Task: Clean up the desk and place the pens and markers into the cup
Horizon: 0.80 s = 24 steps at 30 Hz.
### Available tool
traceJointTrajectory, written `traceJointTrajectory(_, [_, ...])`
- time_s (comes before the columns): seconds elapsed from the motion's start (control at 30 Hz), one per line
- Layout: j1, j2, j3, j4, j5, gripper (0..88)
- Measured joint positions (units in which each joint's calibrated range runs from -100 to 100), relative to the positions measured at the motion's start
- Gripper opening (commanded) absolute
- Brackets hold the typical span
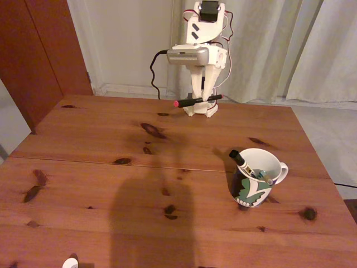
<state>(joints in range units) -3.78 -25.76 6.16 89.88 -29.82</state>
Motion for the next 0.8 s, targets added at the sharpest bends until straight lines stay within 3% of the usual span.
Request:
traceJointTrajectory(0.13, [-3.01,-0.08,3.23,-6.55,-4.35,0.8])
traceJointTrajectory(0.27, [-4.91,-0.08,10.11,-19.74,-10.01,0.8])
traceJointTrajectory(0.5, [-7.33,0.08,17.49,-36.17,-15.24,0.8])
traceJointTrajectory(0.63, [-7.85,0.08,17.75,-36.91,-15.29,0.8])
traceJointTrajectory(0.8, [-7.7,0.08,17.75,-30.53,-10.84,0.9])
